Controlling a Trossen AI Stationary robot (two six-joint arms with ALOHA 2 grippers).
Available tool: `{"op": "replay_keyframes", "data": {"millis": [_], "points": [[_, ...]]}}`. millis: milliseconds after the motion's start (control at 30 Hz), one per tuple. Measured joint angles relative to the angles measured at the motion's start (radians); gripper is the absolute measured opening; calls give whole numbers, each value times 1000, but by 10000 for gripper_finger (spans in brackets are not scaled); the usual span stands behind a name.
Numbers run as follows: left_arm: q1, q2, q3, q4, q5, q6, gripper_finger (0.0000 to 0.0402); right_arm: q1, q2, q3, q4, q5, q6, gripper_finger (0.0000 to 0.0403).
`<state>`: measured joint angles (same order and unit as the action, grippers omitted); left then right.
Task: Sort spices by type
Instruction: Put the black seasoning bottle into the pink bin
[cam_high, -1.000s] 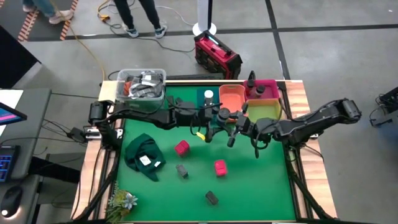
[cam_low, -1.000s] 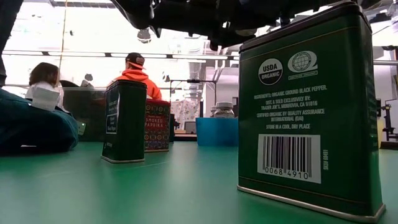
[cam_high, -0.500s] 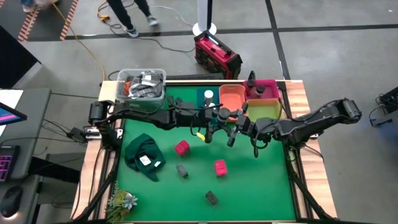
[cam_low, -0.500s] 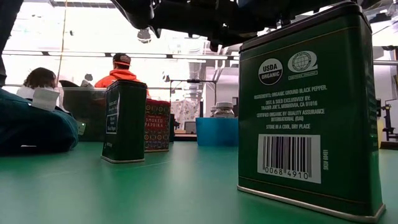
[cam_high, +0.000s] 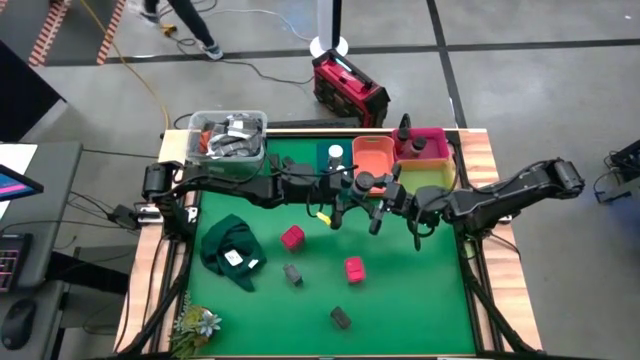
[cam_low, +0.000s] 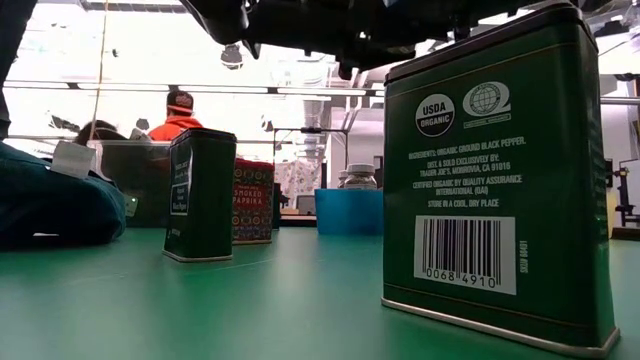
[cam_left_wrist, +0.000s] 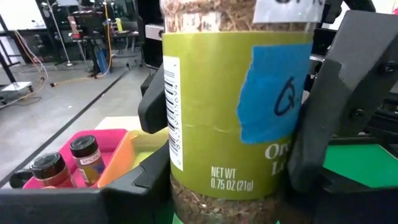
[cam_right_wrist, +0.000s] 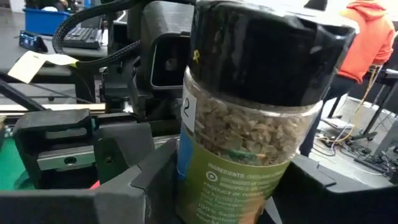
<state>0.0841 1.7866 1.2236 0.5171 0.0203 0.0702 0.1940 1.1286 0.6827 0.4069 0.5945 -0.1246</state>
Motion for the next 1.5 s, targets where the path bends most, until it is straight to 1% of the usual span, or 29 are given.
{"op": "replay_keyframes", "data": {"millis": [167,300,533,733,867,1033,1233,1367,1500], "points": [[0,0,-2,-5,-1,-3,194,-10,5,0,-27,-16,29,242],[1,0,-2,-5,-1,-4,193,-13,3,0,-29,-24,-4,250],[-2,0,-5,-11,1,-10,193,-28,2,0,-36,-87,-63,295],[-1,0,-5,-26,-1,-12,193,-38,2,26,-36,-98,-48,340],[-1,0,-5,-31,0,-9,193,-25,2,62,-40,-97,-57,354],[-5,0,-5,-36,0,-8,193,-18,2,96,-50,-97,-65,352],[-11,0,-5,-36,-1,-8,193,-19,2,113,-62,-95,-68,335],[-11,0,-5,-37,-1,-8,193,-19,-7,113,-64,-75,-68,315],[-11,0,-5,-37,-1,-8,194,-17,-16,113,-76,-73,-68,284]]}}
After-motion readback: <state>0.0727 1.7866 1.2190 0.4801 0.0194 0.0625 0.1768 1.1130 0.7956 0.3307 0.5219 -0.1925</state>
